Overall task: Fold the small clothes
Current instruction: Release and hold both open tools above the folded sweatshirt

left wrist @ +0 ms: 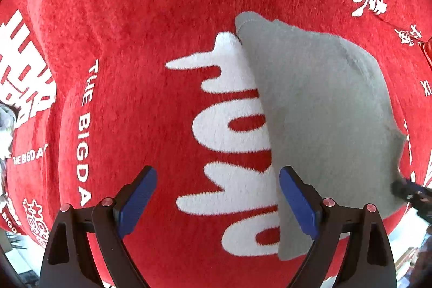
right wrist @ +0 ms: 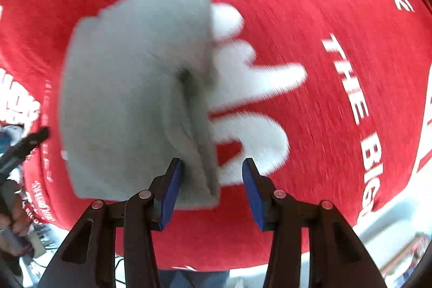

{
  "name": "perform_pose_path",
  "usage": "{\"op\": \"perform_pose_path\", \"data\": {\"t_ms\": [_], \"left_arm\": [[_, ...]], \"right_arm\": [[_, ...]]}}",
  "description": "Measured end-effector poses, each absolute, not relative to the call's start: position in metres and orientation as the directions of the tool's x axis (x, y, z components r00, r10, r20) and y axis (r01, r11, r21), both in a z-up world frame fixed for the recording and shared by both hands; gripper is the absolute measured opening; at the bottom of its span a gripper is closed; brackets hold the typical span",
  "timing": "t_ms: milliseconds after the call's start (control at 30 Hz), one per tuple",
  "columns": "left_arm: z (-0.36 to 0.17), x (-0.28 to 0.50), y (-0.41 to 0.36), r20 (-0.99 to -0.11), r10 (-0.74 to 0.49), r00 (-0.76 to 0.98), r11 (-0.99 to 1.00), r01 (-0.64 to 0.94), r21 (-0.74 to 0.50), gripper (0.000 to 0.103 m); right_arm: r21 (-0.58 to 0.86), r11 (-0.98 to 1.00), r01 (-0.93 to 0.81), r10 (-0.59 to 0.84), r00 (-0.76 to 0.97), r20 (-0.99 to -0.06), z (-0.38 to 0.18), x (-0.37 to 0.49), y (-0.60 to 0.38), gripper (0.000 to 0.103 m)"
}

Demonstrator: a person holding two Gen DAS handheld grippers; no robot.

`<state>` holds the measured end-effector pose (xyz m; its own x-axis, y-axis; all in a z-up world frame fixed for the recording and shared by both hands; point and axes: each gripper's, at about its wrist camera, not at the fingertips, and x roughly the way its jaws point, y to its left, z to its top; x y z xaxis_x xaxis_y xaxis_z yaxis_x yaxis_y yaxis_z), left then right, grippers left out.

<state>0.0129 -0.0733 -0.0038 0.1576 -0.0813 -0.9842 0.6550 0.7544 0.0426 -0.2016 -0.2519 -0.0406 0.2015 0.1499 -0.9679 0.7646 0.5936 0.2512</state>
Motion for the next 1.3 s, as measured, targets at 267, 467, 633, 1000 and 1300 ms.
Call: {"op": "perform_pose_path", "data": {"t_ms": [267, 467, 633, 1000, 1300], "left_arm": [[0.001, 0.009, -0.055, -0.985, -0.106, 0.136, 0.747, 0.665, 0.012, 0.093], [-0.004, 0.006, -0.055, -0.988, -0.107, 0.114, 0.755, 0.655, -0.006, 0.093], [-0.003, 0.01, -0.066, -0.987, -0.103, 0.121, 0.803, 0.595, -0.011, 0.093], [-0.004, 0.026, -0.109, -0.99, -0.091, 0.112, 0.841, 0.541, -0.016, 0.103], [-0.01, 0.028, -0.126, -0.991, -0.061, 0.123, 0.845, 0.534, 0.014, 0.103]], "right_arm": [[0.328, 0.546, 0.771, 0.122, 0.314, -0.942, -0.008, -0.222, -0.248, 0.068], [0.389, 0.575, 0.72, 0.17, 0.36, -0.917, 0.002, -0.201, -0.261, 0.079], [0.422, 0.596, 0.683, 0.216, 0.37, -0.904, 0.001, -0.175, -0.281, 0.081], [0.459, 0.594, 0.661, 0.29, 0.357, -0.888, -0.016, -0.149, -0.327, 0.086], [0.504, 0.57, 0.65, 0.344, 0.368, -0.864, -0.042, -0.127, -0.355, 0.086]]}}
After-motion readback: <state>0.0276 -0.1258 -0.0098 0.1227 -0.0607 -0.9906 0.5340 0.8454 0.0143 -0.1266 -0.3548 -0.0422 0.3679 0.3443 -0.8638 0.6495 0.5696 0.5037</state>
